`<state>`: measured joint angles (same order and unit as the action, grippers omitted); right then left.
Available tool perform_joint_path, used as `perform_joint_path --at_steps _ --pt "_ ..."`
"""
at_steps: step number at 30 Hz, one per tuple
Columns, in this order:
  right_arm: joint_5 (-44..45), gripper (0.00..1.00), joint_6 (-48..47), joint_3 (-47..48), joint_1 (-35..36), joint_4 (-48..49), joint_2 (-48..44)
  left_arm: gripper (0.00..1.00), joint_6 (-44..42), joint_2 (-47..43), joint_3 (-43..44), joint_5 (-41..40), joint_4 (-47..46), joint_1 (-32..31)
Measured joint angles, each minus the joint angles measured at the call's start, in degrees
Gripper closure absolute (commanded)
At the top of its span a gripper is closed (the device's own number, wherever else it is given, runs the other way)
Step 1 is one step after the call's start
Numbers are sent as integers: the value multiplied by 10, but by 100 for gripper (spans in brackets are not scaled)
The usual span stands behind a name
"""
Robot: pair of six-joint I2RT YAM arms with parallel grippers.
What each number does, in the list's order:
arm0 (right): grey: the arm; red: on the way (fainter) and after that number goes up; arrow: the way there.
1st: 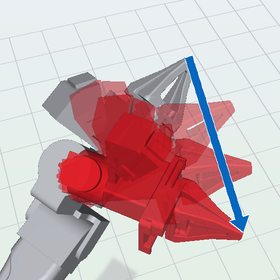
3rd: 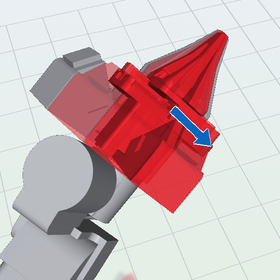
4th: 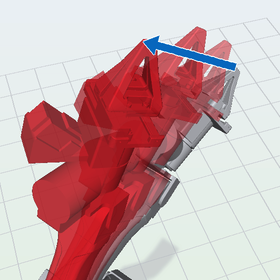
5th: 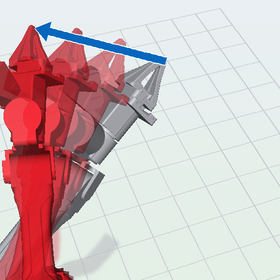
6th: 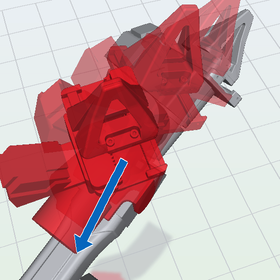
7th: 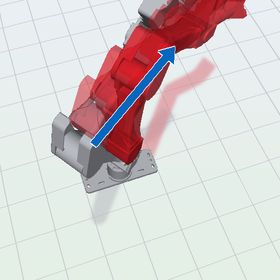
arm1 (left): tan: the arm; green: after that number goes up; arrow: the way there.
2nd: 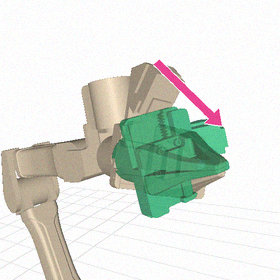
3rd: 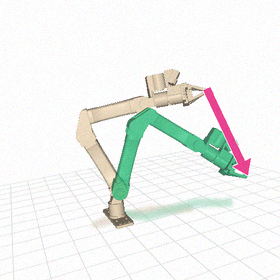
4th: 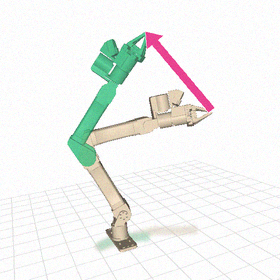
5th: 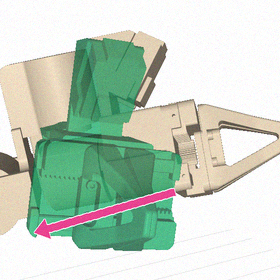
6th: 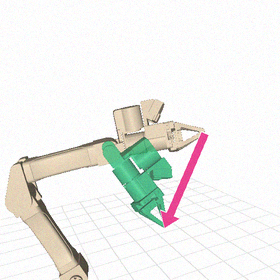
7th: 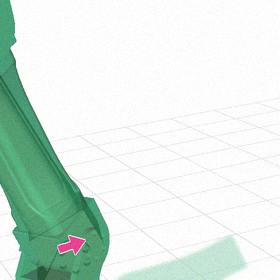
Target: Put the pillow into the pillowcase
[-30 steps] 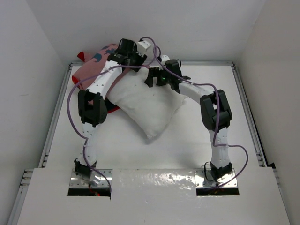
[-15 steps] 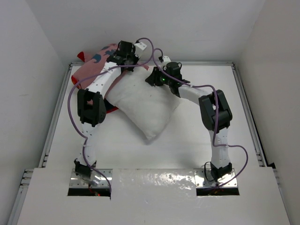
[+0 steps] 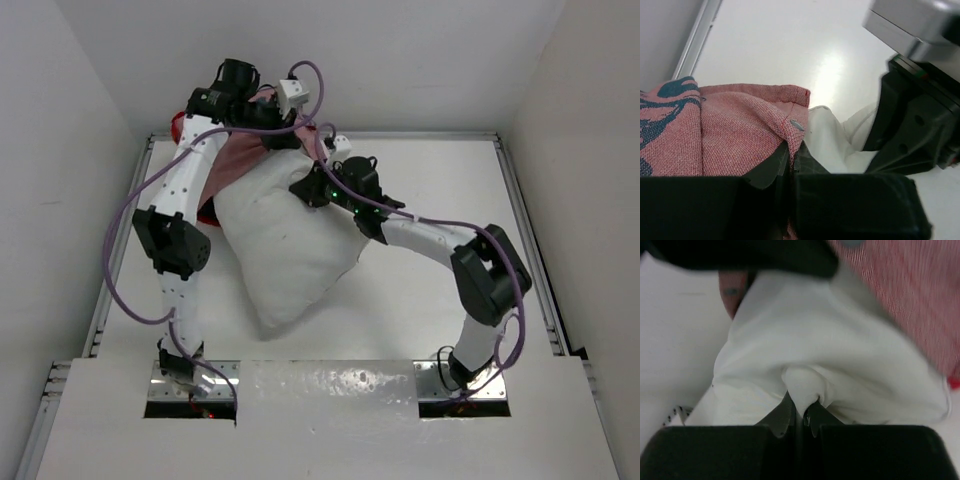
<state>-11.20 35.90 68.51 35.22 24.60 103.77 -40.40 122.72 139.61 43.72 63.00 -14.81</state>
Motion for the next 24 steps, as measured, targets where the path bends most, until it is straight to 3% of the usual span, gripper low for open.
perform_joint_path --at_steps 5,8,12,13,16,19,21,22,24 --pt "37 100 25 -14 33 45 -49 100 -62 -83 -49 6 44 -33" --pt "54 100 42 -37 40 57 -85 98 -46 -135 -108 -23 7 -59" --pt "103 100 51 -133 39 62 -172 99 -8 -203 -213 -84 -58 -82" --pt "116 100 51 -159 39 57 -192 97 3 -215 -244 -102 -80 -84" --pt "151 100 43 -229 38 25 -241 74 33 -231 -330 -137 -123 -85" --pt "180 100 28 -278 36 1 -261 65 57 -221 -390 -156 -145 -85" --pt "192 100 22 -294 29 -9 -261 76 71 -210 -410 -174 -156 -86" --pt "197 100 21 -298 27 -12 -261 94 77 -203 -414 -183 -160 -86" --pt "198 100 17 -301 27 -11 -261 100 87 -193 -415 -201 -168 -87"
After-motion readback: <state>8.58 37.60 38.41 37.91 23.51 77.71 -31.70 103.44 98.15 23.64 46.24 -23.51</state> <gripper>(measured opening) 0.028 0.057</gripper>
